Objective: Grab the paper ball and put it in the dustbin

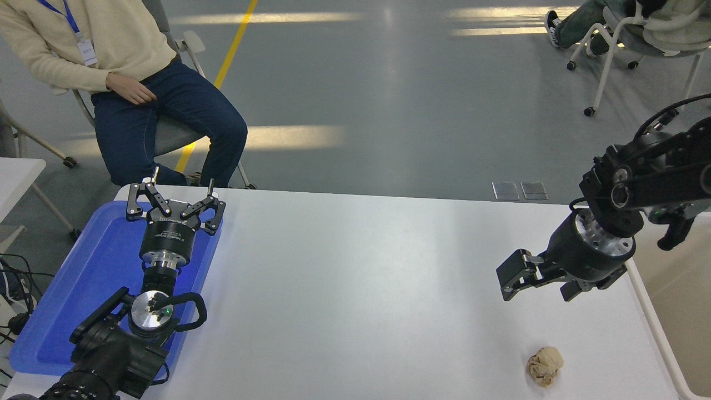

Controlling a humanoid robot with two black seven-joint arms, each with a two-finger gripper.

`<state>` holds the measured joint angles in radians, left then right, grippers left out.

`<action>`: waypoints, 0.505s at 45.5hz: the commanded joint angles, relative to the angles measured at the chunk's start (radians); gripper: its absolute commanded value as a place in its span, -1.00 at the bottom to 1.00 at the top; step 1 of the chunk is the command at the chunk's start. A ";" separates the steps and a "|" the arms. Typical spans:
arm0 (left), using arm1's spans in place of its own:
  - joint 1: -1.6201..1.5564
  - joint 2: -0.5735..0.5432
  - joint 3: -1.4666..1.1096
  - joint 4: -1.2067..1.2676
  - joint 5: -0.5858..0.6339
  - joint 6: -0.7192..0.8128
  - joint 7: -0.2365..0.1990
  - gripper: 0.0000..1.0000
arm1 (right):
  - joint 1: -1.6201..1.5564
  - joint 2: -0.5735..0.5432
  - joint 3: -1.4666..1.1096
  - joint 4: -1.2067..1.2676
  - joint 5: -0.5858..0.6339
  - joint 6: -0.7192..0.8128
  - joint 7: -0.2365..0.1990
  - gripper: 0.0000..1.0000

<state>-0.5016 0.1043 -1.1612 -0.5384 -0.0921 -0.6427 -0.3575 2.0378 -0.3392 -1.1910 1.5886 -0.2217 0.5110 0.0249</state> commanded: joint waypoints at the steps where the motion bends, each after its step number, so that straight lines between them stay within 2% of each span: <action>1: 0.000 -0.002 0.000 0.000 0.000 0.000 0.000 1.00 | -0.024 0.015 0.010 -0.009 0.001 -0.006 0.000 1.00; 23: 0.000 -0.002 0.000 0.000 0.000 0.000 0.000 1.00 | -0.056 0.017 0.021 -0.010 -0.002 -0.028 -0.002 1.00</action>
<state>-0.5016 0.1031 -1.1612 -0.5384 -0.0921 -0.6427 -0.3574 2.0023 -0.3226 -1.1786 1.5800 -0.2226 0.4935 0.0241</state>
